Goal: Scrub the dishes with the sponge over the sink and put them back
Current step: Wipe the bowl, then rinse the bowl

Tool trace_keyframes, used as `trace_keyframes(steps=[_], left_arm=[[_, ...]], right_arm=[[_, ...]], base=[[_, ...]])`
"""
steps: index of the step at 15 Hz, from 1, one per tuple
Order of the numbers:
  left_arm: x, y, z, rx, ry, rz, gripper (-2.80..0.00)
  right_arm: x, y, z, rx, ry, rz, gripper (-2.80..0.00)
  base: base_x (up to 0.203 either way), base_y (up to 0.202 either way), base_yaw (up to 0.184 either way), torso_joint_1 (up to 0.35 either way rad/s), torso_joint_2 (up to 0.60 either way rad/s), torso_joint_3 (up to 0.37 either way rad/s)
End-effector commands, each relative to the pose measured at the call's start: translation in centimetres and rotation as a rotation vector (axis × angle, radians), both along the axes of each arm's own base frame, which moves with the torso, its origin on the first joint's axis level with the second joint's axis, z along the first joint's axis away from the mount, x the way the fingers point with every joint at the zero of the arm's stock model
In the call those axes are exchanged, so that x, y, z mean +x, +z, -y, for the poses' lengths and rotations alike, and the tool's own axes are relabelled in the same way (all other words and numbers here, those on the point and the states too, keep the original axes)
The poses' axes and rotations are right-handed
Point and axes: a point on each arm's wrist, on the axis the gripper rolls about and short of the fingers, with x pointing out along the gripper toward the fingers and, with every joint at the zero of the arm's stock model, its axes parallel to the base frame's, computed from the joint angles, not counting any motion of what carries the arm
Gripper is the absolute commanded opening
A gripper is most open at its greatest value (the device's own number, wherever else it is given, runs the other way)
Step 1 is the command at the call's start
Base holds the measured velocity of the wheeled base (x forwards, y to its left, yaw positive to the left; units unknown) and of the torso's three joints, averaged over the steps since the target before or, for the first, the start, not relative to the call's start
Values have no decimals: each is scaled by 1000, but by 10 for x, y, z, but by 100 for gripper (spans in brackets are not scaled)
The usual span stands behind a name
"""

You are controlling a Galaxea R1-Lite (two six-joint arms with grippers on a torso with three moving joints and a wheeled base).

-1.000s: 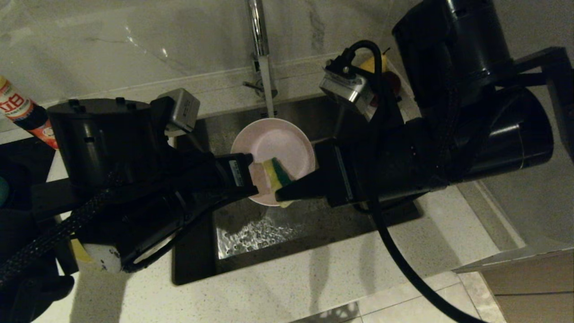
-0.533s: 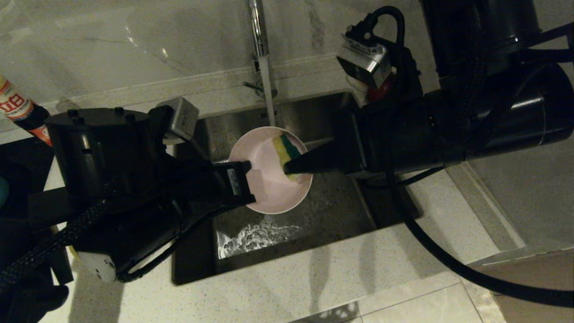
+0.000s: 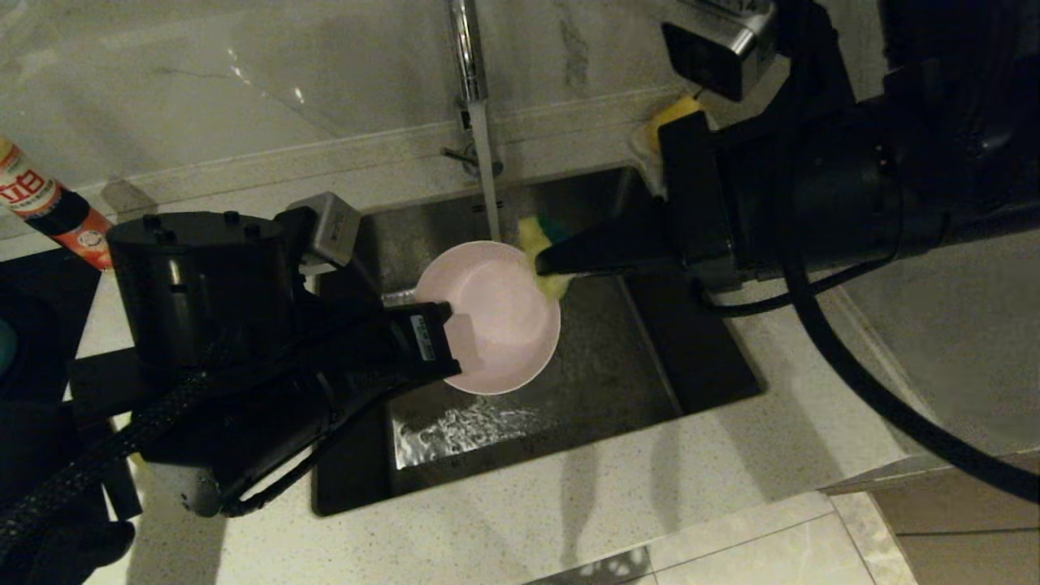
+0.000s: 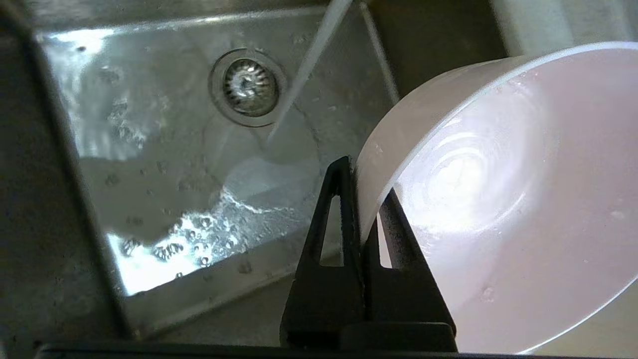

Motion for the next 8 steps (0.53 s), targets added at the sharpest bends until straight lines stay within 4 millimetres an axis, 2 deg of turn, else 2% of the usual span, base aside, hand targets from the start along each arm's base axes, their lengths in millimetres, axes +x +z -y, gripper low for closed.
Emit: trace_keyframes(steps=[1,5,8], left_arm=[[11,-10,0,16,31,-27,-280],[34,-26,-6,18,103,-94,-280],[59,-30,-10,10,171,-162,-280]], right_arm=[[-16,16,17,36,1,30,-280],[-36,29,44,57,-15,49,-280],[-44,28,69,43,-73,40,-280]], base=[[0,0,0,0,0,0],[0,0,0,0,0,0],[0,0,0,0,0,0]])
